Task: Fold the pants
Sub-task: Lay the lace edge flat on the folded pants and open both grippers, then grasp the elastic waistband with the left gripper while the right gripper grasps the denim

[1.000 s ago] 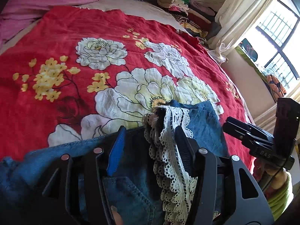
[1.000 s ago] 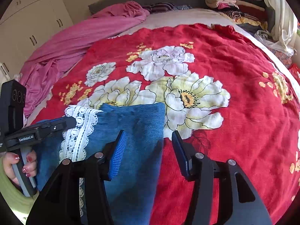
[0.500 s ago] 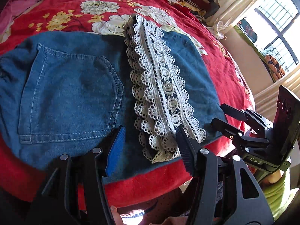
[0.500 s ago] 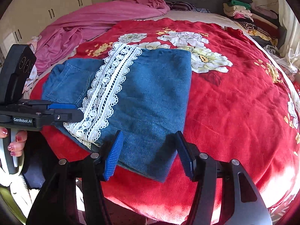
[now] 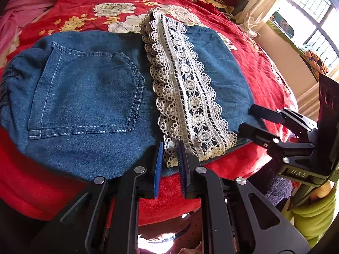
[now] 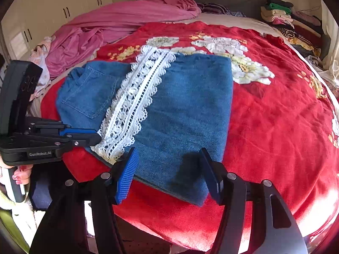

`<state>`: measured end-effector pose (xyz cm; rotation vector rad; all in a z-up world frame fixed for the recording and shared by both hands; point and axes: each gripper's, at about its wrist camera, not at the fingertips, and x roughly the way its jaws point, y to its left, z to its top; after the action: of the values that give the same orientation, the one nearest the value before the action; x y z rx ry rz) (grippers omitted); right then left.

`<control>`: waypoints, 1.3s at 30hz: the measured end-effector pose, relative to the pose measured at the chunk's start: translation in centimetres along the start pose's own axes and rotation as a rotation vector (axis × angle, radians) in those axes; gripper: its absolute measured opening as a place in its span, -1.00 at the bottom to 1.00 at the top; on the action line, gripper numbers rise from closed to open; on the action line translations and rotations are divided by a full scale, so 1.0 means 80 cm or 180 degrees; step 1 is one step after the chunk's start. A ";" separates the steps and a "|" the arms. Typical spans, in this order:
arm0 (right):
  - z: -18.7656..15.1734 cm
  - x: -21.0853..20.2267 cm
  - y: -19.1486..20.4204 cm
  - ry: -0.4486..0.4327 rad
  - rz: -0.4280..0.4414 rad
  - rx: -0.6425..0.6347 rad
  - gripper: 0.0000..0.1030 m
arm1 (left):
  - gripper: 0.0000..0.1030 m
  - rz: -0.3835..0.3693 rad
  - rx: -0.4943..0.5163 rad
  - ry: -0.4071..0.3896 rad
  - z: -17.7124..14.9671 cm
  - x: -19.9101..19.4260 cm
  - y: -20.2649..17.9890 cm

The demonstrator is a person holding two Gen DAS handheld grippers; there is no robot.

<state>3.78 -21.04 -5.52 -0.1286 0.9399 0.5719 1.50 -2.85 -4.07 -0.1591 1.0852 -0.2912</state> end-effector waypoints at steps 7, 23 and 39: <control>-0.001 -0.009 0.000 -0.0054 0.0021 0.0068 0.13 | -0.56 0.0116 0.0076 -0.0060 0.001 -0.012 -0.006; 0.043 -0.069 0.021 -0.0402 0.0136 0.0025 0.32 | -0.22 0.0309 0.0154 -0.0351 -0.003 -0.068 -0.008; 0.167 -0.021 0.110 -0.0351 0.0380 -0.0564 0.49 | 0.04 0.0480 -0.0701 -0.0592 -0.021 -0.122 0.142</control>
<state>8.14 -9.64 4.93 -0.1986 0.7926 0.7655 -2.49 11.01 0.35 -0.2937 0.9371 -0.0196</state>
